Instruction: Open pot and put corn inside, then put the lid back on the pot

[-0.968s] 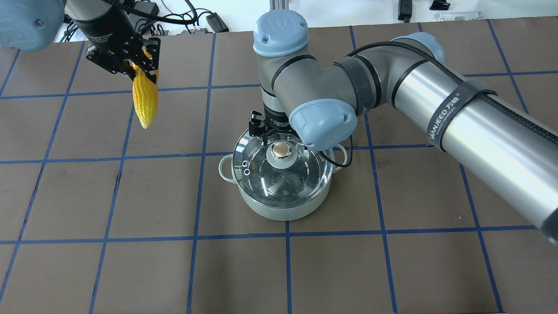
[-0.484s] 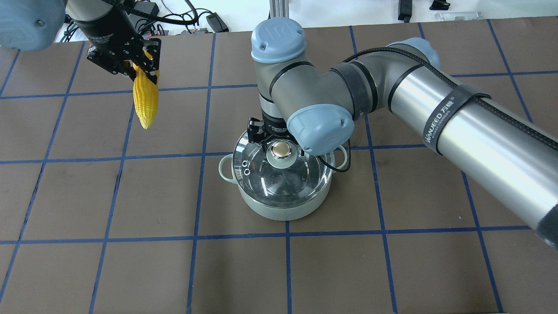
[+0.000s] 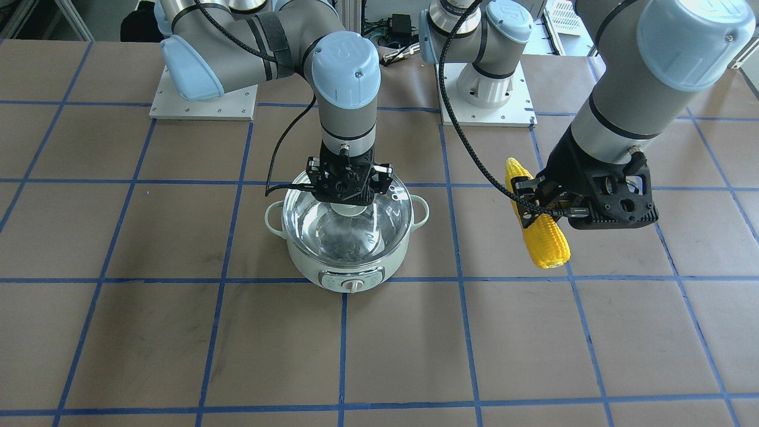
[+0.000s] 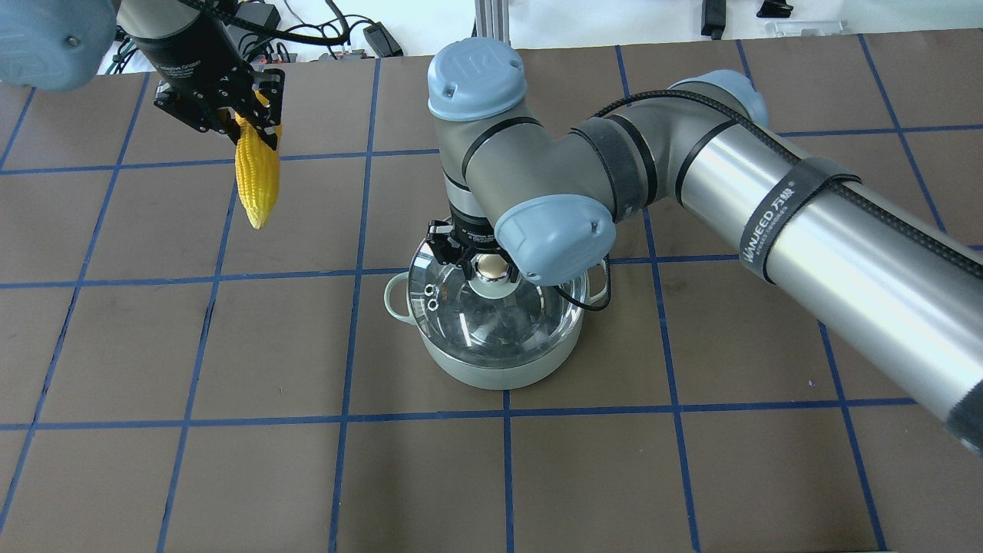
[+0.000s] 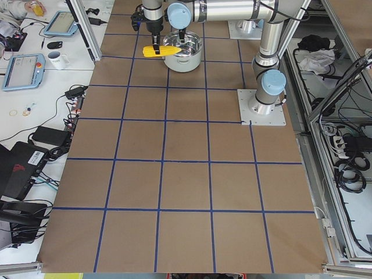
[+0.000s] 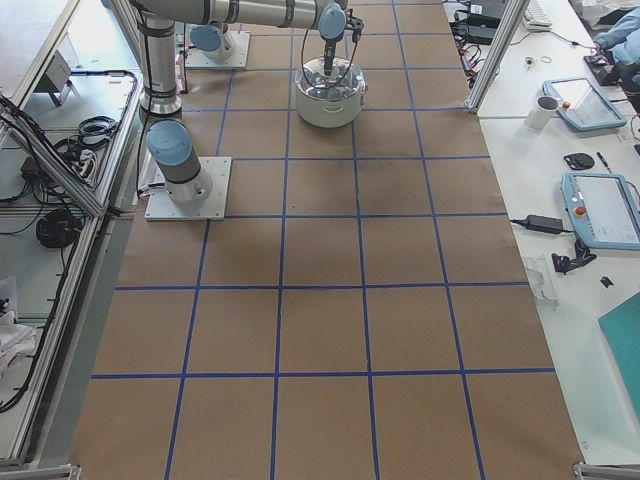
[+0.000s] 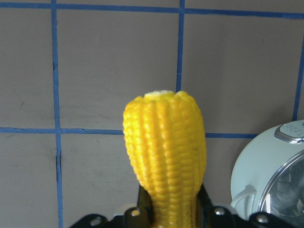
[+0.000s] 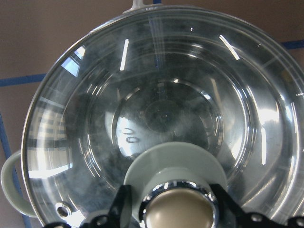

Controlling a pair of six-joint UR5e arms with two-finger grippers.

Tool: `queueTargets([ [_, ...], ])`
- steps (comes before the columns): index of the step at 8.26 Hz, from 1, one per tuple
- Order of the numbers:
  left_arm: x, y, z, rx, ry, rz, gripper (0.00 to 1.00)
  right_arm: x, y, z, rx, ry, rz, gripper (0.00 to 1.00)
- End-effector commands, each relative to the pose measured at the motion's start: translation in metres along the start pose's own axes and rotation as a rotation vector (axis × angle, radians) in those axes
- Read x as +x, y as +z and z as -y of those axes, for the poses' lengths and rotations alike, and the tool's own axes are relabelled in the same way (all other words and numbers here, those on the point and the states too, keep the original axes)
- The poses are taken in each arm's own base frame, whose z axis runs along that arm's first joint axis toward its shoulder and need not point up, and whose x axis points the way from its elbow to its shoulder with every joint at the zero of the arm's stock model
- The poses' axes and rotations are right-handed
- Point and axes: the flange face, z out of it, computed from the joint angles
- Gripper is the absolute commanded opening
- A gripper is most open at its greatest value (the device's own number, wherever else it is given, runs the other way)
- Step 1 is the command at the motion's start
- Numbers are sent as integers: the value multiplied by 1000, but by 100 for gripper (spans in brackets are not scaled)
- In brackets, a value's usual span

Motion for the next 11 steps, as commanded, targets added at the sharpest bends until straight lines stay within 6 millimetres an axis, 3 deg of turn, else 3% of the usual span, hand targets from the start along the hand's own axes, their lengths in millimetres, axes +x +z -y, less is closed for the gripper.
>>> queueTargets([
  [1,0,0,0,-1,0,0,0,-1,-2,-1,6,-22,0,23],
  [3,0,1,0,-1,0,-2,0,2,-7,1,21,-18,-6,16],
  [7,6,20,8,-32,-8,-11,0,29,-53,7,80,23,41,12],
  [9,42,22,-1,-39,-11,-36,0,61,-76,7,60,14,33,11],
  [11,97,33,-22,-65,-26,-63,0,112,-120,5,80,7,37,11],
])
